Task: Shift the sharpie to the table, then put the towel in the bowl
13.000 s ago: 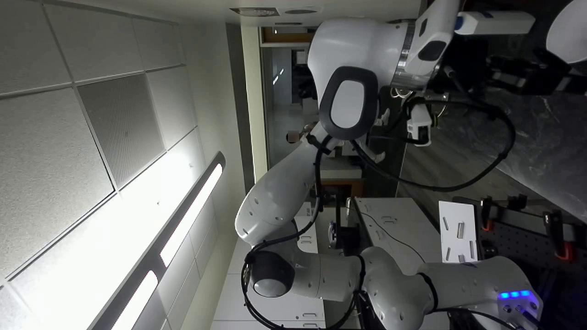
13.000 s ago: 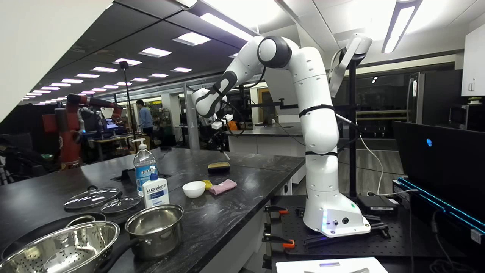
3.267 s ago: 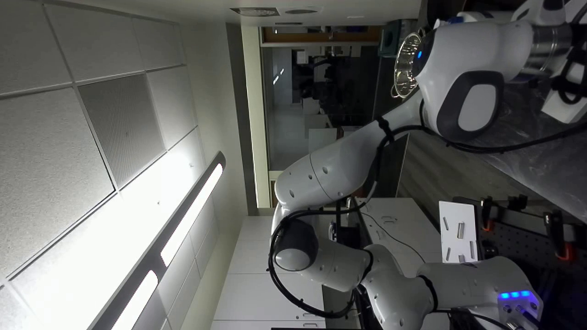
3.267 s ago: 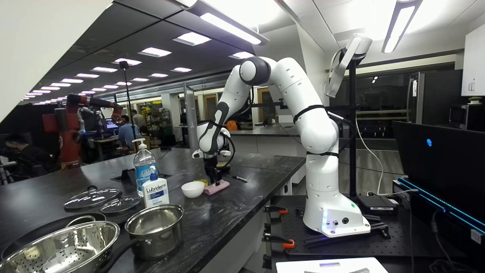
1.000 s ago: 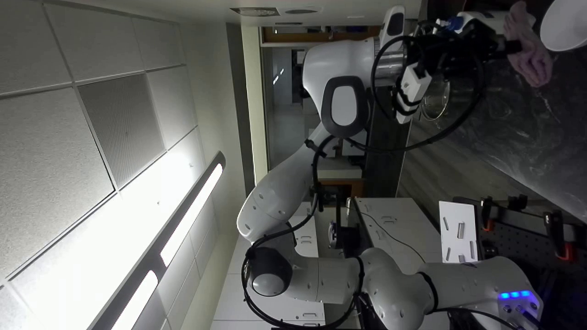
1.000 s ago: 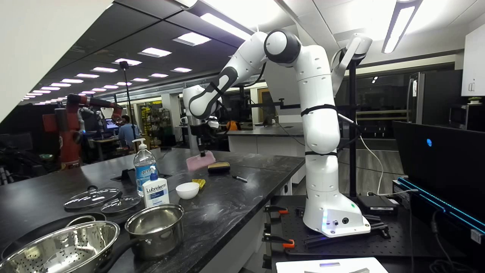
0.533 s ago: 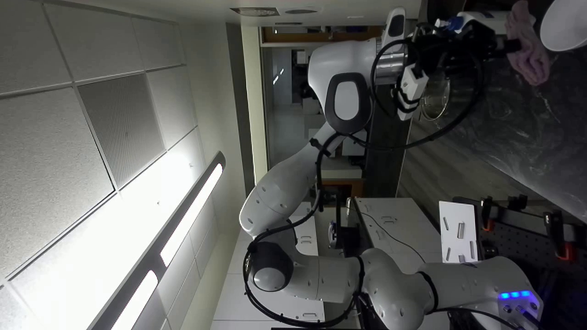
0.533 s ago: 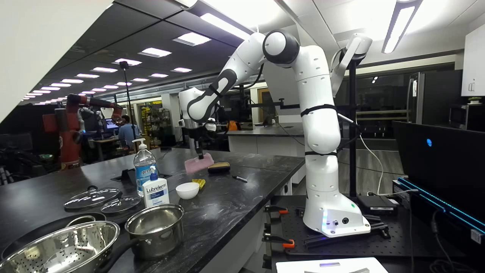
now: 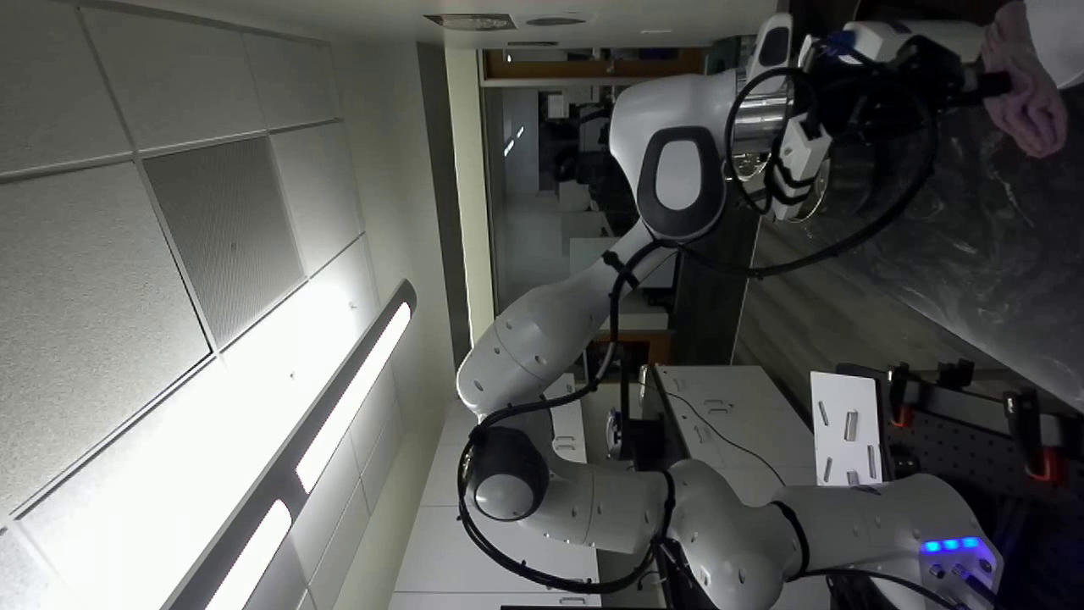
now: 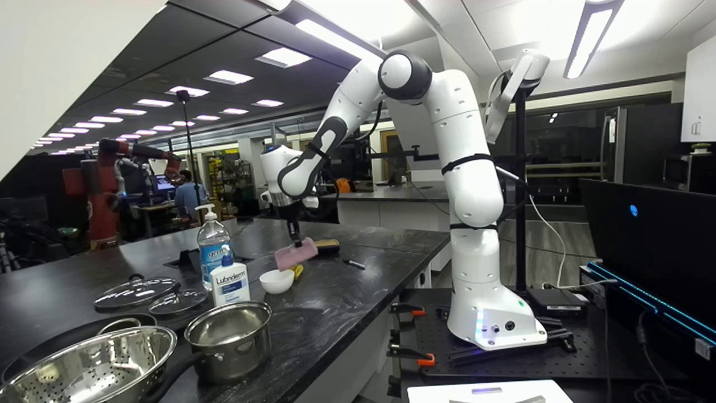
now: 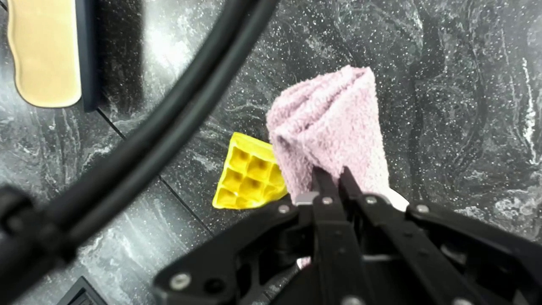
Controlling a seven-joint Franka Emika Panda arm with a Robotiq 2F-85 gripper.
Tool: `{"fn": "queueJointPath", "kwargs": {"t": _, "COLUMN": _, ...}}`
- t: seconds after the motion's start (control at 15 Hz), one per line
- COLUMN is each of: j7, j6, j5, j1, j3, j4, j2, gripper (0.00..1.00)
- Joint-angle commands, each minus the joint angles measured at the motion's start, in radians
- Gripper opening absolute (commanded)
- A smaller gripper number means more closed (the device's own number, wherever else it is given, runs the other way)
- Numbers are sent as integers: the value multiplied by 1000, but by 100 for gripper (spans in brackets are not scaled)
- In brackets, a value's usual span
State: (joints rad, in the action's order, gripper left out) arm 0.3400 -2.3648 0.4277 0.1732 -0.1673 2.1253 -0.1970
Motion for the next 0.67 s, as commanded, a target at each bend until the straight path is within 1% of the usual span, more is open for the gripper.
{"fn": "queueJointPath", "kwargs": {"t": 0.0, "j7": -63, "j6": -53, "j5": 62, "j1": -11, "j3": -10, "j4": 23, "j2": -14, "gripper": 2}}
{"fn": "queueJointPath", "kwargs": {"t": 0.33, "j7": -120, "j6": -110, "j5": 82, "j1": -15, "j3": -12, "j4": 28, "j2": -30, "gripper": 2}}
{"fn": "queueJointPath", "kwargs": {"t": 0.6, "j7": -195, "j6": -150, "j5": 138, "j1": -30, "j3": -23, "j4": 28, "j2": -39, "gripper": 2}}
